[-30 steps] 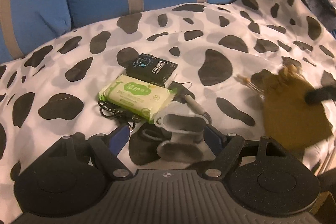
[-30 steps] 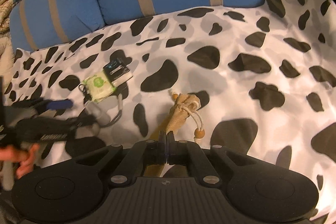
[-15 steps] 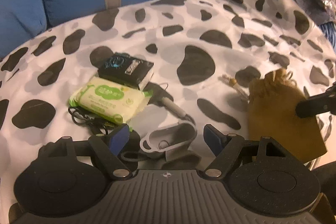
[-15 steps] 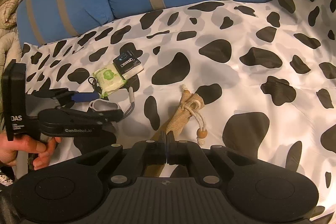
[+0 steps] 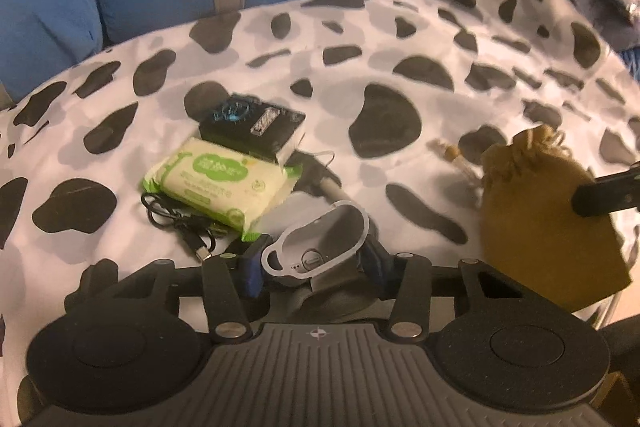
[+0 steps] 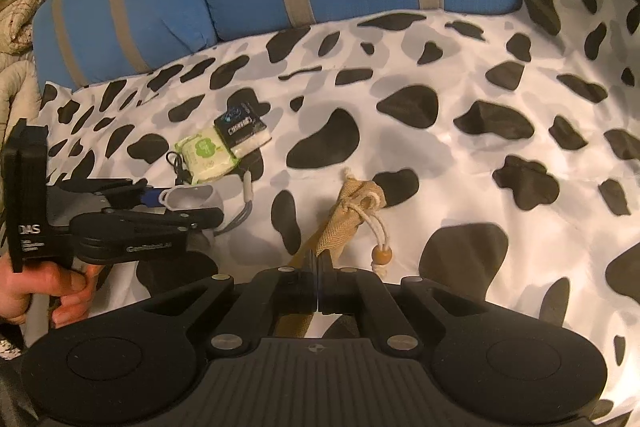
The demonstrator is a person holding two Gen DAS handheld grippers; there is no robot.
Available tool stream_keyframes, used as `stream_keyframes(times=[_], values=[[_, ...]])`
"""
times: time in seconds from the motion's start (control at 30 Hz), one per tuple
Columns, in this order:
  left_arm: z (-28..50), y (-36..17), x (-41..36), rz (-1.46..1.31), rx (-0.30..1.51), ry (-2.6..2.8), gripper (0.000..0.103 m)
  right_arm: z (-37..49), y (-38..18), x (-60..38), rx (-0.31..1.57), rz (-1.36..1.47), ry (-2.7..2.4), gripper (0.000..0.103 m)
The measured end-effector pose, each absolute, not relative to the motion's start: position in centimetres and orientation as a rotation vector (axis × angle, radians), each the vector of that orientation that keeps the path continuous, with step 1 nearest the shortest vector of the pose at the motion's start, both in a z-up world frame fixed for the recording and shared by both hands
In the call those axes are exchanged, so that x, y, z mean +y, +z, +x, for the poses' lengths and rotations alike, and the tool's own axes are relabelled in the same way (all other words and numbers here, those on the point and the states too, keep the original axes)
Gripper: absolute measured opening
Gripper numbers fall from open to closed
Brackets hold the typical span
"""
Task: Organize soft objects
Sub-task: 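Grasp the grey earbud case with left tool while right tool holds the pouch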
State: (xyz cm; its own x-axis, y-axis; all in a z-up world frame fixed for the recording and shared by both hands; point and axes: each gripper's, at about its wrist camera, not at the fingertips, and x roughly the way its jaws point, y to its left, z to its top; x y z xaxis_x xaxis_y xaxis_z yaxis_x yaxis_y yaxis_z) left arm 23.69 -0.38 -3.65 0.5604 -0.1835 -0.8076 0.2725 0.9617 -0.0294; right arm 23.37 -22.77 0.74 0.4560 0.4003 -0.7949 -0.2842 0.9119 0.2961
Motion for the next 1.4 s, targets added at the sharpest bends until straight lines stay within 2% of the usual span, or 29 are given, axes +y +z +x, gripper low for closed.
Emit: stream_keyframes(times=[0.23,0.53,1.4], values=[[22.3,-1.1,-0.2,0.080,0.852,-0.276,0.046,23.0,2.2,-23.3,0.921,0.149,0.432,0.003],[20.1,0.5,0.5,0.070,0.813,-0.268,0.046,22.0,2.8,-23.3,0.891,0.170,0.462,0.003],[10.6,2.5,0.2,-0.019,0.839,-0.282,0.044,14.6,4.7,-22.9,0.855,0.246,0.551,0.003]])
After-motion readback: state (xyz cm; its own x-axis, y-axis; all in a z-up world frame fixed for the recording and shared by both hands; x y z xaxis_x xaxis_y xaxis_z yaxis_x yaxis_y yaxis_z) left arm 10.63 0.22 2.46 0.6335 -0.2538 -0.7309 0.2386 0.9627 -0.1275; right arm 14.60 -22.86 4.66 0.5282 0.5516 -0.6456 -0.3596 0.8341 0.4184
